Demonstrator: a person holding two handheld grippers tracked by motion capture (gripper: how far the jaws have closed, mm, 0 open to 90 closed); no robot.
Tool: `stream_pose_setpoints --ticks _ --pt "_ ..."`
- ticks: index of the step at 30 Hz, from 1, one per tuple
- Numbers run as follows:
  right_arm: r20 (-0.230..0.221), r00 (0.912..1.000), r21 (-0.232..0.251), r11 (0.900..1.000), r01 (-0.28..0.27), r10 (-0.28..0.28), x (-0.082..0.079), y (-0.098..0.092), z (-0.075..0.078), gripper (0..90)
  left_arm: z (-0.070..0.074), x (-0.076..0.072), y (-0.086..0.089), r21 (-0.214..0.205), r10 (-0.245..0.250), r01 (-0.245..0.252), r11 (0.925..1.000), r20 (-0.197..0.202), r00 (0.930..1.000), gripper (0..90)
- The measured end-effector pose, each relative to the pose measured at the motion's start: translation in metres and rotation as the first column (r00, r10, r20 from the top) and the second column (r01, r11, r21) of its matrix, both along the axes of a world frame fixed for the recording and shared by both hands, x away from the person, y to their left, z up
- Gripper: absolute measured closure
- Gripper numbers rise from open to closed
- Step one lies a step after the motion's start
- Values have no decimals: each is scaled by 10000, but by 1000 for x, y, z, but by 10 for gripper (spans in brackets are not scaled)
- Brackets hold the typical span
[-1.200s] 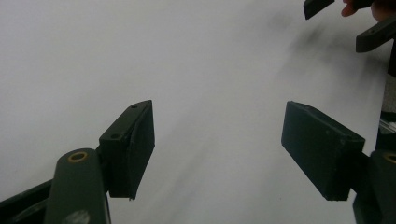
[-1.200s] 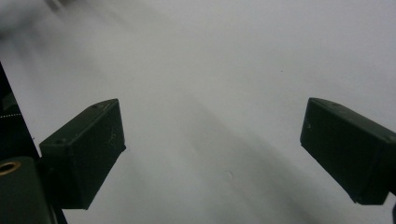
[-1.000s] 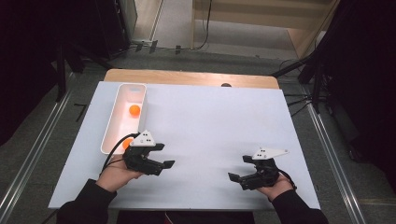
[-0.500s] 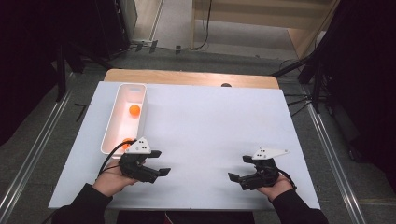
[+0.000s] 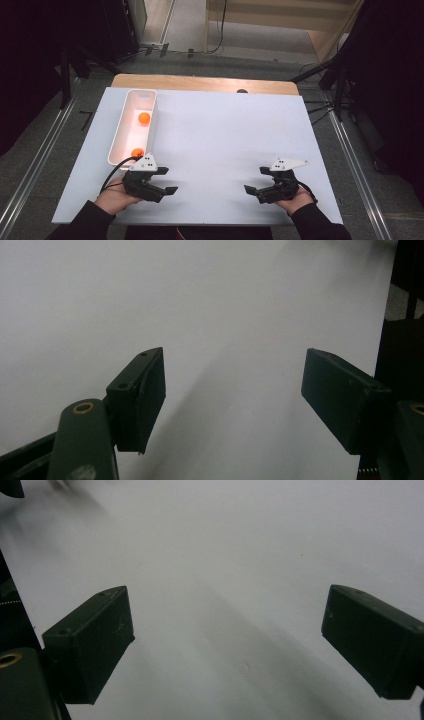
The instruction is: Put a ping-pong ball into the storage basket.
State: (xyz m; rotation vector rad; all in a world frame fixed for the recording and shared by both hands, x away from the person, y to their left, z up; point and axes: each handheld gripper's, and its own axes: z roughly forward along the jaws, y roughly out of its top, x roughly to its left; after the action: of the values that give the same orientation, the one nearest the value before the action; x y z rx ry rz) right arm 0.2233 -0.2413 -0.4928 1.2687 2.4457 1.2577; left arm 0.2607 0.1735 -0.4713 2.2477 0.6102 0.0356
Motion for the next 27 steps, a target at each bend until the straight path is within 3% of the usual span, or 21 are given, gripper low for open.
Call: stream_pose_setpoints --ticks 13,27 --pt "5 10000 -10 10000 17 -17 0 0 0 51 -4 -5 8 228 -108 110 9997 -59 9999 260" --pt "-1 10000 -20 10000 -15 15 0 0 0 51 -5 -5 9 207 -137 137 9997 -24 9999 260"
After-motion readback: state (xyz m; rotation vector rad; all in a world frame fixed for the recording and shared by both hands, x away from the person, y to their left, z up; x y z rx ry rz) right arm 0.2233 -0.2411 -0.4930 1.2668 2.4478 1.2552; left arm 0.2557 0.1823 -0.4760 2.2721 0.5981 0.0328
